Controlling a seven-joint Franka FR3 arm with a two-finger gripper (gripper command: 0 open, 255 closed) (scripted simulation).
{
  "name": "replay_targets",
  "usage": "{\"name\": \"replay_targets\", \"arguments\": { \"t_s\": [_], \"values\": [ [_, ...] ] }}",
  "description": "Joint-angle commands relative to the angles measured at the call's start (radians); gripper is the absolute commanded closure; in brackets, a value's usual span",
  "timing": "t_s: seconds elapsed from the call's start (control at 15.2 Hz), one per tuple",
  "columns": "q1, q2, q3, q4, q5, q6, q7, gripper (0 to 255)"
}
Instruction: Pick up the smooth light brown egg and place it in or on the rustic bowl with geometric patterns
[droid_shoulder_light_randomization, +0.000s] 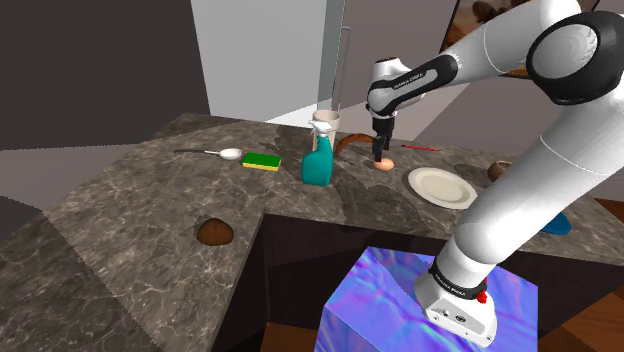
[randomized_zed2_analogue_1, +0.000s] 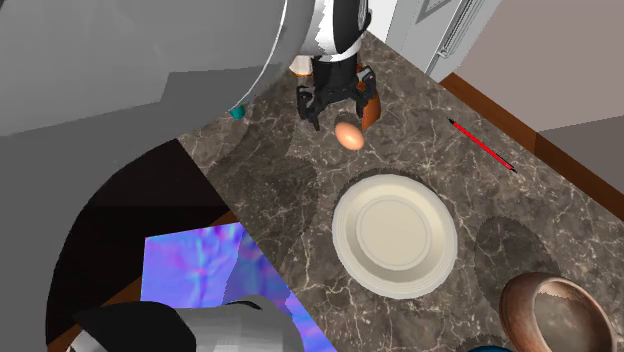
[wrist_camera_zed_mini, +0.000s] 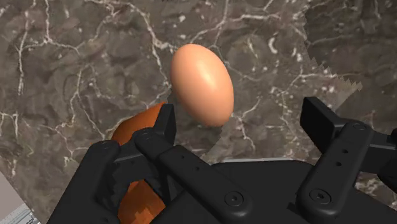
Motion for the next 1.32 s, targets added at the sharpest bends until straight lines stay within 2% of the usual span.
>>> {"name": "replay_targets", "arguments": {
  "t_s": [0.0, 0.59, 1.06, 1.12, 1.25],
  "values": [
    [-0.011, 0.076, -0.024, 0.026, 0.001, 0.046, -0.036, 0],
    [-0.025, 0.149, -0.042, -0.019, 0.002, 0.164, -0.05, 0],
    [-0.025, 0.149, -0.042, -0.019, 0.002, 0.164, -0.05, 0],
    [-0.025, 0.149, -0.042, -0.019, 0.002, 0.164, -0.05, 255],
    [-0.025, 0.149, -0.042, -0.019, 0.002, 0.164, -0.05, 255]
  ]
}}
